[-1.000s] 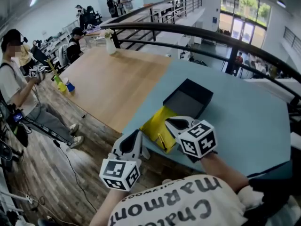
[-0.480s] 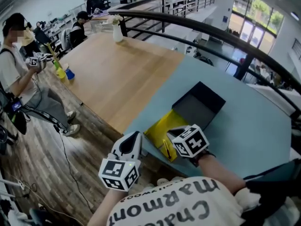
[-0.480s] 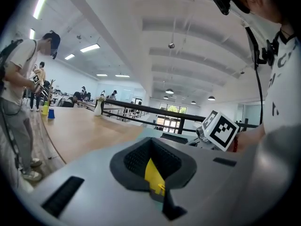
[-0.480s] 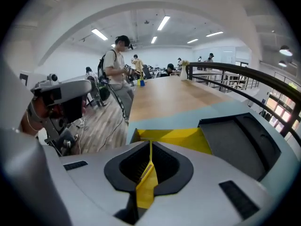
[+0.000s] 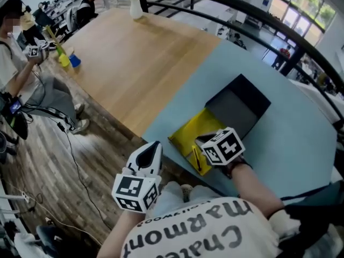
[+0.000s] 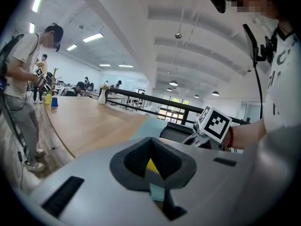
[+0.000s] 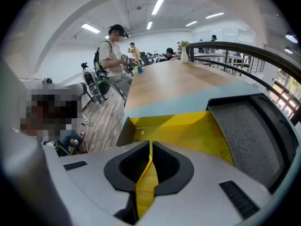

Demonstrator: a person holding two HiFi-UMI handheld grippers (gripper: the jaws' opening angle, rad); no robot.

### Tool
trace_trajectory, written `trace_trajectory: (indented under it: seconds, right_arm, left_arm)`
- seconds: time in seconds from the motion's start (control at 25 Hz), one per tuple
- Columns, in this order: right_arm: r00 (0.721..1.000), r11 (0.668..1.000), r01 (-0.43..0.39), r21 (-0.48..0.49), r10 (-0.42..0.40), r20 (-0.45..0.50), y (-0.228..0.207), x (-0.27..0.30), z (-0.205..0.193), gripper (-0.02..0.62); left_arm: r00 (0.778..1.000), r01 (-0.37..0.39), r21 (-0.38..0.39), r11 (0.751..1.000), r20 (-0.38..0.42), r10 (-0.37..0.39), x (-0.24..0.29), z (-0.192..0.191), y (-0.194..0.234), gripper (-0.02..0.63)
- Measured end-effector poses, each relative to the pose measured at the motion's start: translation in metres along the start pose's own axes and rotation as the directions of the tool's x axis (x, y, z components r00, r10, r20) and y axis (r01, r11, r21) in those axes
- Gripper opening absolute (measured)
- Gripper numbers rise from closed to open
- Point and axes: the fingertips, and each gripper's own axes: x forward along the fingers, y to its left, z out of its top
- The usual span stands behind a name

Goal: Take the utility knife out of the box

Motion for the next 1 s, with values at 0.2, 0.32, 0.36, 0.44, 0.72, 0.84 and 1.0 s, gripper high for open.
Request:
trace_trajectory:
  seconds: [0.2, 0.32, 0.36, 0.44, 0.72, 0.84, 1.0]
  right_arm:
    - [0.999, 0.999, 0.010, 0.034, -0.008, -0.040, 0.003, 0.014, -0.005, 0.041]
    - [0.996, 0.998, 0.052, 0.029, -0.050, -0.069, 0.005, 0.022, -0.006, 0.041]
    - [0.994, 0.997, 0.069, 0.032, -0.066, -0.084, 0.006, 0.024, -0.008, 0.041]
    - [0.988, 0.993, 0.107, 0.044, -0.101, -0.112, 0.006, 0.025, -0.014, 0.041]
    - [0.971, 0.975, 0.155, 0.161, -0.120, -0.208, 0.009, 0.031, -0.030, 0.049]
    - [0.966, 0.958, 0.155, 0.243, -0.094, -0.242, 0.014, 0.034, -0.036, 0.173]
    - [0.948, 0.938, 0.204, 0.282, -0.117, -0.297, 0.015, 0.038, -0.044, 0.170]
  left_arm:
    - [0.997, 0.068, 0.001, 0.998, -0.035, -0.067, 0.014, -0.003, 0.014, 0.002]
    - [0.990, 0.129, 0.014, 0.992, -0.054, -0.128, 0.028, 0.002, 0.025, 0.002]
    - [0.986, 0.155, 0.021, 0.988, -0.058, -0.154, 0.032, 0.006, 0.027, 0.002]
    - [0.977, 0.209, 0.046, 0.977, -0.063, -0.206, 0.039, 0.015, 0.027, 0.002]
    - [0.937, 0.346, 0.086, 0.934, -0.075, -0.340, 0.058, 0.034, 0.024, 0.002]
    - [0.920, 0.390, 0.094, 0.916, -0.081, -0.384, 0.062, 0.040, 0.023, 0.002]
    - [0.900, 0.434, 0.113, 0.894, -0.086, -0.426, 0.062, 0.048, 0.022, 0.002]
